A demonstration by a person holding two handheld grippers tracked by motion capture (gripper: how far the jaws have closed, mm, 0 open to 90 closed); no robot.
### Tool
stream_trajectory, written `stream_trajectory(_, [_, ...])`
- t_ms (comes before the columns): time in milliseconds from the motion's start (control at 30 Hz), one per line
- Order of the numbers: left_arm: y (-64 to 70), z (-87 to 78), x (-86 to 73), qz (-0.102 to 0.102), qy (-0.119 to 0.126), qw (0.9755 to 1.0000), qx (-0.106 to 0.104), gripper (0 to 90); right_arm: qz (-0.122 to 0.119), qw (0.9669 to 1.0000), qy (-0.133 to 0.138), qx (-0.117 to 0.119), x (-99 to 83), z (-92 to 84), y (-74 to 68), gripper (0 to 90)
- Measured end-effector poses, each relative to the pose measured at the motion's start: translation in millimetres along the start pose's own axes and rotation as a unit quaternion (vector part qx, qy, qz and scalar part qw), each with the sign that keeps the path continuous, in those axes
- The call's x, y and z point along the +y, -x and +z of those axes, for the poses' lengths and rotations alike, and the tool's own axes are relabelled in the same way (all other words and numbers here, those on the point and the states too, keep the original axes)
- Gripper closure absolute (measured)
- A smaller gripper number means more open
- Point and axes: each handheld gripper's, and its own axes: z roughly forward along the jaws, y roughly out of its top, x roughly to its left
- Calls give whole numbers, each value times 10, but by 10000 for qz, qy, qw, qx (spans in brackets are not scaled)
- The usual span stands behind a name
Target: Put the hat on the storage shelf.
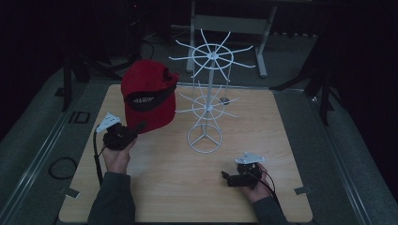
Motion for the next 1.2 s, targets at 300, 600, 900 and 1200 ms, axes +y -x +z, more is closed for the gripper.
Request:
stream_trajectory(300, [73, -81, 85, 25, 191, 9998, -90, 854, -6, 10000, 1, -5, 0, 0, 1, 128])
stream_trajectory(600, [114, -141, 137, 106, 301, 9995, -76, 854, -10, 10000, -2, -2, 0, 0, 2, 128])
stream_trajectory(900, [157, -195, 188, 105, 435, 9989, -118, 854, -3, 10000, 0, -3, 0, 0, 1, 128])
stream_trajectory(1200, [187, -233, 220, 126, 515, 9986, -93, 854, -3, 10000, 1, -3, 0, 0, 1, 128])
